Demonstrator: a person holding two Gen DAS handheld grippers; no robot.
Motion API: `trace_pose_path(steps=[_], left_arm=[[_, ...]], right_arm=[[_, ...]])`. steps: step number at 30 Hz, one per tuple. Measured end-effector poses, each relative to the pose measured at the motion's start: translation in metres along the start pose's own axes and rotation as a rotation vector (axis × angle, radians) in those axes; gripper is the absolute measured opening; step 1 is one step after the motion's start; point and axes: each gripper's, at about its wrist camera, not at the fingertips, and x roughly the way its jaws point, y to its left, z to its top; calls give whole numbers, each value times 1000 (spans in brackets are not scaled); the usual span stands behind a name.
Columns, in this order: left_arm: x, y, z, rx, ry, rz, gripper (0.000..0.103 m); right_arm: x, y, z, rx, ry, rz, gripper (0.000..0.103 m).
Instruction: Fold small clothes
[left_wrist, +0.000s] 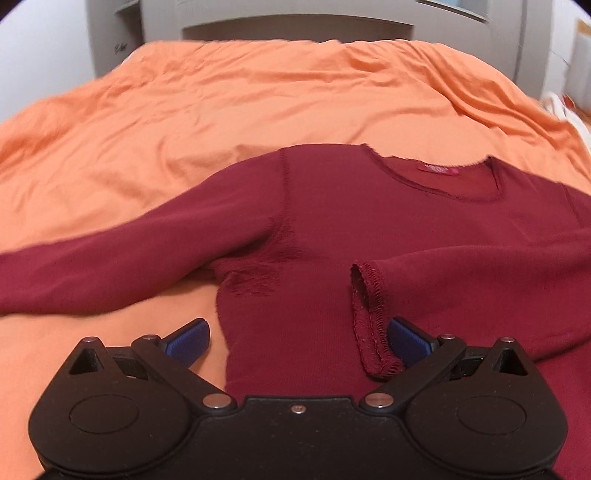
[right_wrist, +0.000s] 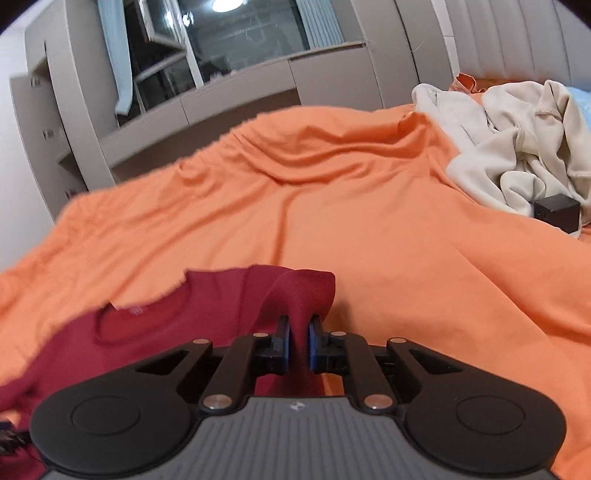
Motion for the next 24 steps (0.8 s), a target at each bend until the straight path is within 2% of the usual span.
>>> trace_pose_path(steps=[3,5,7,8,10,12,16,19,24], left_arm=[[0,-7,0,37,-8,23,103],[-1,-6,-1,35,-7,20,103],[-1,-4,-1,22,-7,9,103],[-2,-2,-1,15,-11,2,103],[-6,-1,-1,5,-29,-18,103],[-13,0,-1,-8,-61,-47,102],[-31,4,-3,-49,-142,-130,102],[-29,1,-3,-50,-137,-112,103],[-10,2,-2,-64,-32,-39,102]], right_arm=[[10,-1,-7,9,28,0,13],[7,-5,-10,8,28,3,18],[-1,-6,-9,-4,18,-6,36],[-4,-9,-10,-12,16,-6,41],[-16,-12,-11,-22,24,-9,62],[-30,-15,-13,-51,40,-10,67],[-61,-12,-24,-136,83,-41,86],[-75,-5,-37,-216,100,-47,94],[-70,13,-54,-338,123,-104,95]])
